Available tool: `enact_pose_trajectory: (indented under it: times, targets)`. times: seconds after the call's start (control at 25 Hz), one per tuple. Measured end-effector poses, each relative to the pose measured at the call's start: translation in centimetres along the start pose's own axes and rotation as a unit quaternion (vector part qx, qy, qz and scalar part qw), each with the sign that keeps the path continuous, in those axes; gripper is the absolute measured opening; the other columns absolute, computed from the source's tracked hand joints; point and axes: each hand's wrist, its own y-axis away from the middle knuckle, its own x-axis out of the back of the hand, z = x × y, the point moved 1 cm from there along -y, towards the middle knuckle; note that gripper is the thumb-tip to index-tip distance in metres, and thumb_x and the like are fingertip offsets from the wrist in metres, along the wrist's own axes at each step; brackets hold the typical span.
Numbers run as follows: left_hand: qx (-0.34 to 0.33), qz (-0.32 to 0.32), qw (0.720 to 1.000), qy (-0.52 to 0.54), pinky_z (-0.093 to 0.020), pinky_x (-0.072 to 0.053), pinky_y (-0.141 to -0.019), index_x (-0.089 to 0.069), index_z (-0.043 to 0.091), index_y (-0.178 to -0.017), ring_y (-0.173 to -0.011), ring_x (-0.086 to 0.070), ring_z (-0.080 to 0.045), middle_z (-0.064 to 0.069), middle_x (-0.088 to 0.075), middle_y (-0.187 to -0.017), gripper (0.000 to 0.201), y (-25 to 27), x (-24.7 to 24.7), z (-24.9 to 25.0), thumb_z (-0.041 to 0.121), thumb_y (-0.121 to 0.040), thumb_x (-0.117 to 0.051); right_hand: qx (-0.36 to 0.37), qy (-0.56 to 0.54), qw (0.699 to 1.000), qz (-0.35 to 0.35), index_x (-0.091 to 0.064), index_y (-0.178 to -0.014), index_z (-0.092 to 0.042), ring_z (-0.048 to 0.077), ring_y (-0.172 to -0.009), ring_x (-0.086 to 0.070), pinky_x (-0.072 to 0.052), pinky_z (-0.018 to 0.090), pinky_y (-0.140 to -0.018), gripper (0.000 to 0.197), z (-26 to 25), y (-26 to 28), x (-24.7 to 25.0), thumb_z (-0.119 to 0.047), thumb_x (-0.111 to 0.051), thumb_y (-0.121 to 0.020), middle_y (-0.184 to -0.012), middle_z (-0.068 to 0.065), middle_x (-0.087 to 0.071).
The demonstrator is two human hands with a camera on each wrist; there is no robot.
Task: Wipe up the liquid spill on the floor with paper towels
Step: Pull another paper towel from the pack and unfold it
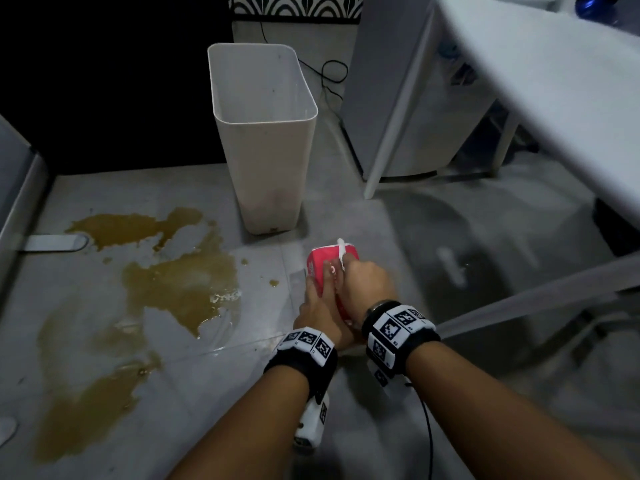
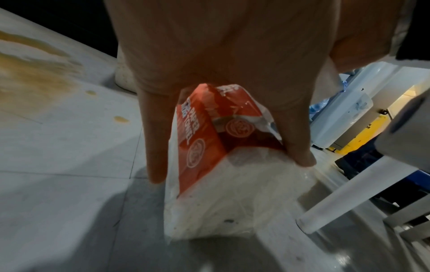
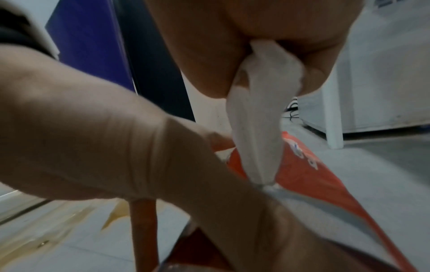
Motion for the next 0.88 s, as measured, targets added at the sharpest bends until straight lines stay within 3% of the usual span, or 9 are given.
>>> enact_pose_trajectory:
  times: [0.08, 0.16, 0.4, 0.6, 0.68, 0.8, 0.88]
  targets:
    - [0.006, -0.012, 1.000, -0.008, -0.049, -0.049, -0.097, 0.033, 0.052, -0.140, -0.118, -0.055, -0.042, -0.005, 0.012, -0.162, 0.134, -0.4, -0.2, -0.1, 0.053, -0.060, -0.076, 0.017, 0.032, 0.999, -0.003, -0.034, -0.150, -0.018, 0.034, -0.092, -0.068, -0.042, 0.035, -0.067, 0.047, 0.3, 0.0, 0.2, -0.030, -0.035, -0.104, -0.100, 0.012, -0.071]
    - [0.020, -0.025, 0.999, 0.004, -0.051, -0.049, -0.097, 0.034, 0.050, -0.140, -0.120, -0.053, -0.043, -0.007, 0.008, -0.161, 0.142, -0.7, -0.7, -0.1, 0.057, -0.052, -0.077, 0.014, 0.031, 0.999, 0.018, -0.037, -0.149, -0.020, 0.035, -0.091, -0.068, -0.045, 0.036, -0.068, 0.046, 0.7, 0.1, 0.8, -0.030, -0.036, -0.104, -0.097, 0.013, -0.071]
    - [0.045, -0.053, 0.998, 0.006, -0.052, -0.041, -0.107, 0.039, 0.046, -0.137, -0.139, -0.033, -0.041, -0.007, 0.015, -0.161, 0.153, -0.9, -0.6, 0.2, 0.068, -0.044, -0.081, -0.034, -0.008, 0.997, 0.074, -0.061, -0.119, -0.013, 0.039, -0.090, -0.064, -0.034, 0.033, -0.064, 0.038, 1.2, 1.3, 4.1, -0.037, -0.033, -0.106, -0.095, 0.016, -0.069]
    - [0.042, -0.064, 0.997, 0.025, -0.052, -0.042, -0.106, 0.041, 0.049, -0.134, -0.140, -0.035, -0.039, -0.004, 0.015, -0.162, 0.168, -0.6, -0.4, -0.3, 0.071, -0.024, -0.084, -0.027, -0.022, 0.995, 0.095, -0.064, -0.103, -0.011, 0.042, -0.088, -0.063, -0.032, 0.034, -0.063, 0.040, 1.6, 1.8, 4.9, -0.040, -0.037, -0.105, -0.093, 0.019, -0.068]
    - [0.033, -0.062, 0.997, 0.033, -0.048, -0.045, -0.105, 0.041, 0.050, -0.134, -0.136, -0.041, -0.038, -0.004, 0.011, -0.163, 0.170, -0.3, -0.4, -0.7, 0.071, -0.021, -0.084, -0.036, -0.008, 0.995, 0.088, -0.065, -0.102, -0.012, 0.040, -0.086, -0.063, -0.032, 0.034, -0.063, 0.045, 1.7, 1.7, 4.5, -0.047, -0.036, -0.103, -0.092, 0.018, -0.069]
    - [0.024, -0.061, 0.997, 0.033, -0.046, -0.047, -0.104, 0.035, 0.048, -0.140, -0.136, -0.043, -0.035, -0.005, 0.010, -0.163, 0.167, -0.4, -0.2, -0.7, 0.070, -0.023, -0.082, -0.062, 0.003, 0.997, 0.052, -0.061, -0.086, -0.016, 0.034, -0.073, -0.059, -0.034, 0.031, -0.055, 0.064, 1.6, 1.7, 3.2, -0.076, -0.039, -0.088, -0.077, 0.008, -0.063]
    - [0.023, -0.062, 0.998, 0.023, -0.046, -0.046, -0.104, 0.033, 0.045, -0.142, -0.137, -0.043, -0.033, -0.005, 0.010, -0.163, 0.164, -0.3, -0.3, -0.6, 0.070, -0.028, -0.083, -0.067, -0.026, 0.997, 0.020, -0.053, -0.078, -0.020, 0.032, -0.072, -0.058, -0.034, 0.031, -0.054, 0.053, 1.4, 1.7, 2.4, -0.073, -0.051, -0.085, -0.073, 0.007, -0.059]
